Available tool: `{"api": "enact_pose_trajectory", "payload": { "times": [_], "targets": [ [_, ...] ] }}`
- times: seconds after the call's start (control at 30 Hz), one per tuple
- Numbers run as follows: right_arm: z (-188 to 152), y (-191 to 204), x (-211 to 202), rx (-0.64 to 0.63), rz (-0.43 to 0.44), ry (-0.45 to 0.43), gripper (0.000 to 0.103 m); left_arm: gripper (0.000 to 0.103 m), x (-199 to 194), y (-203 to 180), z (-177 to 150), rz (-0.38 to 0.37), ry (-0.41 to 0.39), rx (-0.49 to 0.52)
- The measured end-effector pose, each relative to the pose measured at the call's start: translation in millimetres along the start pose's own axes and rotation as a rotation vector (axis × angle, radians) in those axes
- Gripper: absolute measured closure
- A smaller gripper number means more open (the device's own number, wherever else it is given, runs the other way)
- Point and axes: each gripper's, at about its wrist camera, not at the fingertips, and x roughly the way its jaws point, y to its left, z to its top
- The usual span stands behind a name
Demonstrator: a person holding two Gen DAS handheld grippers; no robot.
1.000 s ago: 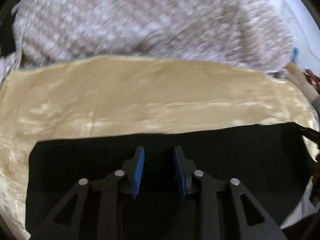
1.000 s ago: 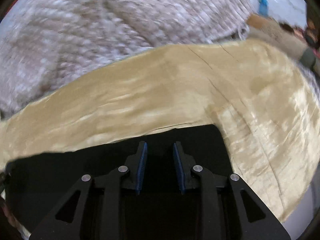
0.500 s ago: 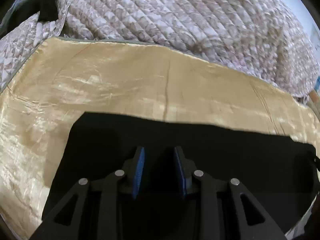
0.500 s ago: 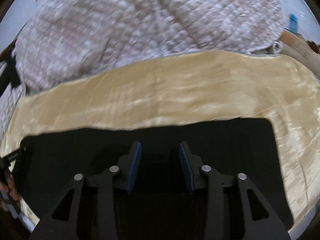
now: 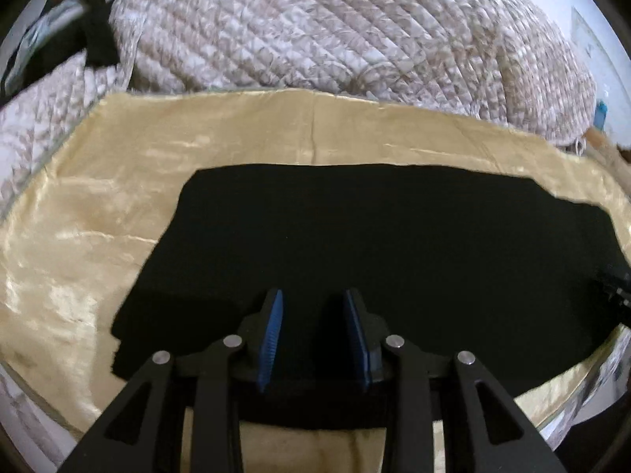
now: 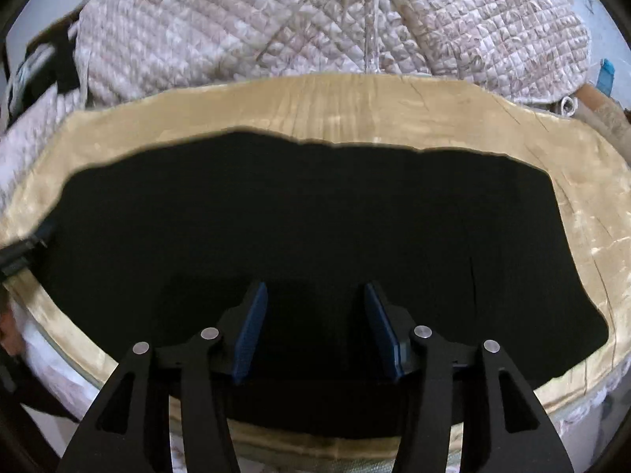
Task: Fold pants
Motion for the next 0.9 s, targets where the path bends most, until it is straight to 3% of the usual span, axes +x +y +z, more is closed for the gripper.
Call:
{"api": "enact_pose_trajectory", "payload": {
  "times": [0.07, 0.2, 0.33, 0.4, 0.5, 0.6, 0.73, 0.83, 0.9],
  "targets": [
    [3, 5, -8, -0.018, 0.023, -0.038, 0.051, 0.068, -4, 2, 1, -0.025, -0.006, -0.024],
    [4, 19, -18, -0.055, 0.053, -0.104, 0.051, 0.068, -10, 7, -1, 0.001, -0.029, -0.044],
    [-6, 41, -1, -0.101, 0.118, -0.020, 0.051, 0.068, -3, 9, -10, 0.018, 0.005, -0.026],
    [-9, 46, 8, -0.116, 0.101, 0.009, 0.051, 0.068, -5, 5, -10, 0.029, 0.004, -0.010],
    [-2, 42, 0, -0.076, 0.105, -0.031, 0.051, 0.068, -12, 0, -9, 0.012, -0.025, -0.001],
    [6, 30, -7, -0.015, 0.045, -0.089, 0.051, 0.068, -14, 9, -4, 0.051, -0.054, -0.023],
    [6, -9, -7, 0.135, -0.087, -0.076, 0.051, 0.067, 5, 38, -5, 0.131, 0.021, -0.110],
    [4, -38, -7, 0.272, -0.042, -0.072, 0.058, 0.068, 4, 37, -6, 0.137, 0.007, -0.092],
    [7, -32, -11, 0.252, -0.053, -0.095, 0.056, 0.067, 2, 35, -5, 0.111, -0.001, -0.095]
  ]
}}
